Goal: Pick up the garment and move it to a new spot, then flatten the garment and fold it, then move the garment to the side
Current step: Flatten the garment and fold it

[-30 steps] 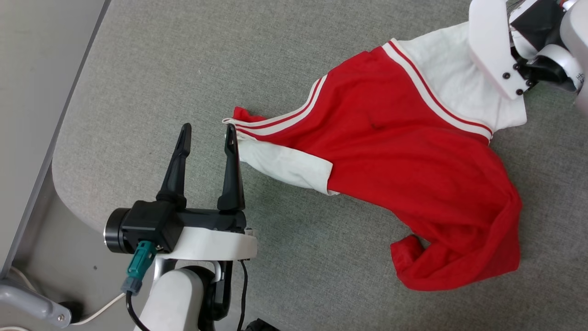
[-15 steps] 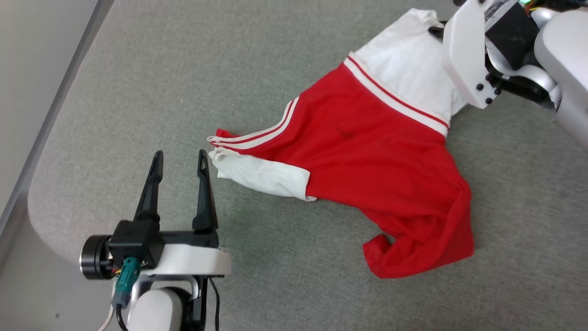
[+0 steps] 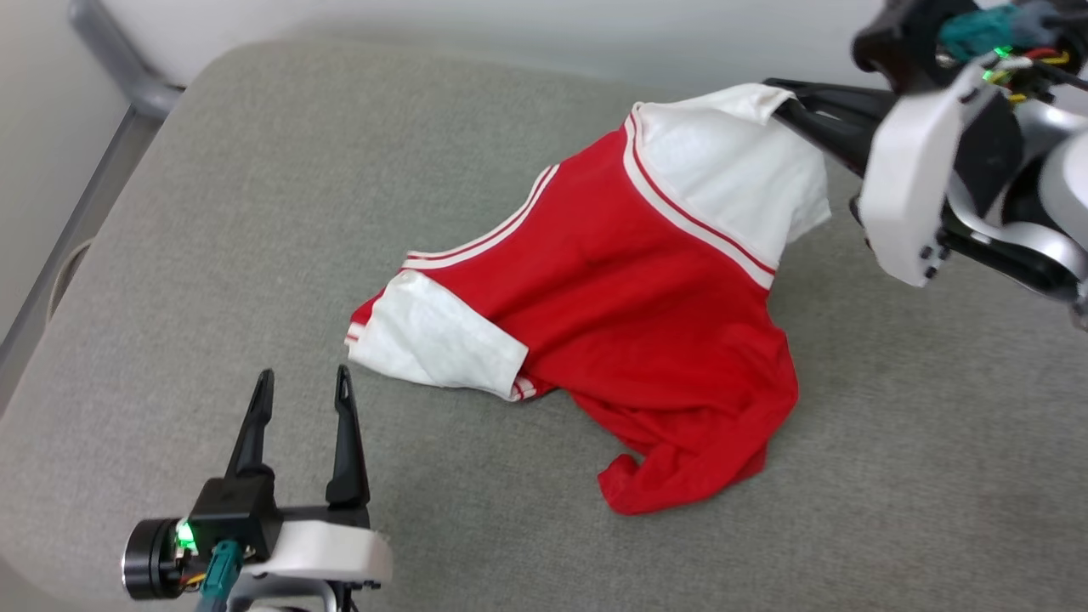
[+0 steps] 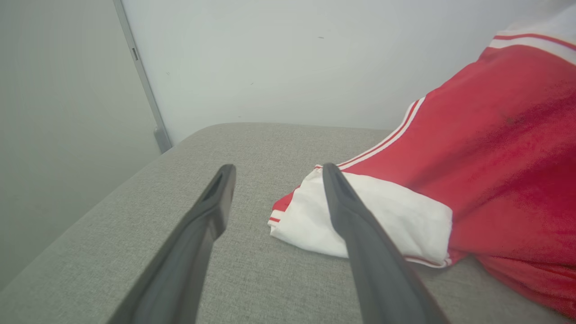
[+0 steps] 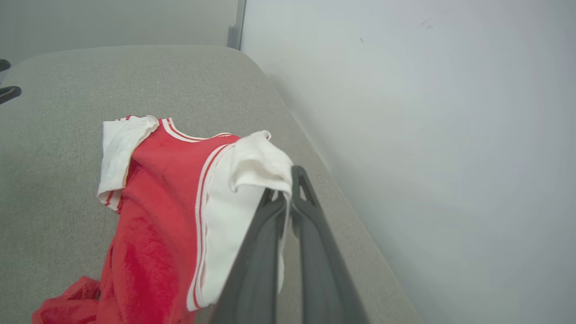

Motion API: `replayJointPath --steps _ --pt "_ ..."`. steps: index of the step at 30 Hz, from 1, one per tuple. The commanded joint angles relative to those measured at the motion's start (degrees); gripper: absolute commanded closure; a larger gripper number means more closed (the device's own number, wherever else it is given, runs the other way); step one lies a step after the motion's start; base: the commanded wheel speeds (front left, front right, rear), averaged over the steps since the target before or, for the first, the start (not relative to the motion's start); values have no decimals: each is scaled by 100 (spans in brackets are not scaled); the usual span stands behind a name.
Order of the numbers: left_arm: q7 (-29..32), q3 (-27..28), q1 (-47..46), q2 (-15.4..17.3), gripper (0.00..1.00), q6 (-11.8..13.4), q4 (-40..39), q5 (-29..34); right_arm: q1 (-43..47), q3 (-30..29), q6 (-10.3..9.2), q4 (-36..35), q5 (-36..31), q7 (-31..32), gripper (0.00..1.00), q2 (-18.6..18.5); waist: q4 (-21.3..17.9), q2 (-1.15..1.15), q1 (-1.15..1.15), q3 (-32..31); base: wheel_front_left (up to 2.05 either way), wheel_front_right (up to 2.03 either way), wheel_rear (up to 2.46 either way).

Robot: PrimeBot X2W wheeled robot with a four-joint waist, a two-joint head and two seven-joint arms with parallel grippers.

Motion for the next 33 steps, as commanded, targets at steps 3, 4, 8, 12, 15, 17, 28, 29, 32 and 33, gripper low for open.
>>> replayJointPath --steps 3,4,8,12,15,17,28,29,32,33 --pt "-14 132 305 5 0 -14 24 58 625 -558 -8 -508 -134 -80 100 -407 -438 0 0 -513 0 0 0" --pt "-14 167 356 12 0 -26 30 71 804 -706 -8 -605 -168 -71 100 -482 -494 0 0 -571 0 0 0" --pt "-14 248 506 33 0 -51 45 89 1387 -1172 -8 -821 -276 -39 100 -667 -649 0 0 -722 0 0 0" --pt "-14 299 609 39 0 -115 80 128 2312 -1889 -8 -878 -430 24 100 -832 -827 0 0 -879 0 0 0" --pt "-14 330 663 37 0 -128 106 144 3129 -2460 -8 -777 -509 107 100 -849 -932 0 0 -971 0 0 0" --pt "-14 349 691 35 0 -130 108 148 3674 -2858 -8 -662 -628 120 100 -869 -987 0 0 -1001 0 0 0" --pt "-14 393 645 25 0 -202 132 192 6331 -4658 -8 391 -1181 223 100 -262 -1115 0 0 -929 0 0 0" --pt "-14 397 632 26 0 -212 138 194 6485 -4737 -8 523 -1243 255 100 -180 -1114 0 0 -922 0 0 0" --pt "-14 396 596 24 0 -228 151 203 6841 -4945 -8 935 -1289 257 100 95 -1100 0 0 -890 0 0 0" --pt "-14 387 588 24 0 -228 155 213 6929 -4976 -8 1060 -1350 233 100 141 -1095 0 0 -882 0 0 0"
